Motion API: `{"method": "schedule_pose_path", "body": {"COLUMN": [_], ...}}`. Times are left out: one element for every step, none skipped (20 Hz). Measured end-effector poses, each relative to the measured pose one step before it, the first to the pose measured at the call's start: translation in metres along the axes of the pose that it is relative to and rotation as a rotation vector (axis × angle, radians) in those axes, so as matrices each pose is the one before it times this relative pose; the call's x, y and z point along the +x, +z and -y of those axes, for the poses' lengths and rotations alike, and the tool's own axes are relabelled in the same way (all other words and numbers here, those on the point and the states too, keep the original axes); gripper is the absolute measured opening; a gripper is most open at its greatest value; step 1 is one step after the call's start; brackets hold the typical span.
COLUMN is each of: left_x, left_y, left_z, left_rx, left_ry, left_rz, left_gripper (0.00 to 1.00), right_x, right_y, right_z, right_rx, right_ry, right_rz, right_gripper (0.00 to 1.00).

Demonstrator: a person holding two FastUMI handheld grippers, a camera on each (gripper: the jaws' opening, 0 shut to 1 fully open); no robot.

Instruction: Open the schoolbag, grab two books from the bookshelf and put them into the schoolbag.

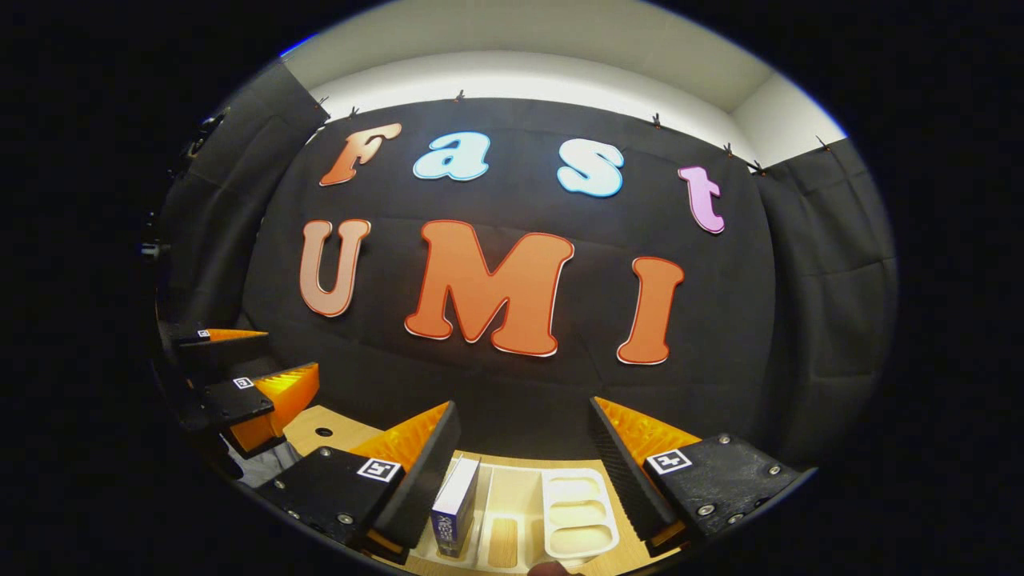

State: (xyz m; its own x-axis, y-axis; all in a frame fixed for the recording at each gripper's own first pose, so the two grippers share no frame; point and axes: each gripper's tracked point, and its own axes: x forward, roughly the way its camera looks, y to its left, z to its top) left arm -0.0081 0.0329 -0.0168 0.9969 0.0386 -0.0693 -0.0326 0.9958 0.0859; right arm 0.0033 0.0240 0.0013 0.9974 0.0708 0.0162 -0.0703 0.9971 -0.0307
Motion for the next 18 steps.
{"method": "schedule_pose_path", "body": {"left_x": [-0.00475, -0.00283, -0.00171, -0.00123, -0.00006, -0.00091, -0.00031, 0.00008, -0.00246, -0.00176, -0.00040, -0.00154, -0.00233, -0.00116, -0.00251, -0.00182, -0.00247, -0.00088], "left_y": [-0.00609, -0.00208, -0.00044, 0.00116, 0.00029, -0.00010, -0.00255, -0.00431, -0.00511, -0.00672, -0.00876, -0.00725, -0.01093, -0.01125, -0.01195, -0.01295, -0.01492, -0.01353], "left_z": [-0.00143, -0.00259, -0.00483, -0.00481, -0.00302, -0.00157, -0.00012, -0.00036, -0.00020, 0.00124, 0.00367, 0.00491, 0.00372, 0.00511, 0.00527, 0.00612, 0.00639, 0.00773], "left_rx": [0.00544, 0.00940, 0.01145, 0.01129, 0.01046, 0.00840, 0.00683, 0.00819, 0.01177, 0.02024, 0.01927, 0.02540, 0.02734, 0.02918, 0.02742, 0.02863, 0.02574, 0.03333], "left_ry": [0.00967, 0.00960, 0.01625, 0.01206, 0.00803, 0.00647, 0.00410, 0.00428, 0.00273, 0.00017, -0.00475, -0.00922, -0.01174, -0.01279, -0.00850, -0.01001, -0.01008, -0.01193], "left_rz": [-0.01133, -0.00982, -0.00416, 0.00267, -0.00161, -0.00392, -0.00812, -0.00904, -0.00894, -0.02018, -0.01520, -0.01482, -0.02279, -0.02600, -0.02215, -0.02786, -0.02523, -0.04243], "left_gripper": [0.96, 0.97, 0.97, 0.97, 0.97, 0.97, 0.97, 0.97, 0.97, 0.97, 0.97, 0.97, 0.96, 0.95, 0.95, 0.96, 0.96, 0.95], "right_x": [0.00086, 0.00151, 0.00056, 0.00067, 0.00051, 0.00157, 0.00042, 0.00127, 0.00197, 0.00175, 0.00153, 0.00111, 0.00054, 0.00133, 0.00071, 0.00090, 0.00002, -0.00024], "right_y": [0.00040, -0.00050, -0.00173, -0.00181, -0.00207, -0.00083, -0.00114, 0.00075, -0.00097, -0.00164, -0.00294, -0.00195, -0.00179, -0.00160, -0.00270, -0.00217, -0.00314, -0.00314], "right_z": [-0.00436, -0.00164, -0.00167, 0.00061, -0.00081, -0.00008, 0.00265, 0.00234, 0.00404, 0.00276, 0.00269, 0.00292, 0.00233, 0.00262, 0.00095, 0.00101, 0.00179, 0.00075], "right_rx": [0.00225, 0.00055, -0.00059, -0.00014, 0.00276, 0.00165, -0.00012, -0.00164, -0.00306, -0.00067, -0.00265, -0.00127, -0.00197, -0.00062, -0.00048, 0.00173, 0.00436, 0.00163], "right_ry": [0.01991, 0.01024, 0.01181, 0.00201, 0.00921, 0.00430, 0.00207, -0.00165, -0.00512, 0.00018, -0.00455, -0.00043, -0.00136, -0.00091, 0.00117, -0.00130, 0.00368, 0.00166], "right_rz": [0.00123, -0.00311, -0.00311, -0.00664, -0.00386, -0.00194, -0.00321, 0.00414, 0.00084, -0.00234, -0.00258, -0.00324, -0.00112, -0.00219, -0.00191, -0.00305, -0.00177, -0.00369], "right_gripper": [0.95, 0.95, 0.95, 0.95, 0.95, 0.95, 0.95, 0.95, 0.95, 0.95, 0.95, 0.95, 0.95, 0.95, 0.95, 0.95, 0.96, 0.95]}}
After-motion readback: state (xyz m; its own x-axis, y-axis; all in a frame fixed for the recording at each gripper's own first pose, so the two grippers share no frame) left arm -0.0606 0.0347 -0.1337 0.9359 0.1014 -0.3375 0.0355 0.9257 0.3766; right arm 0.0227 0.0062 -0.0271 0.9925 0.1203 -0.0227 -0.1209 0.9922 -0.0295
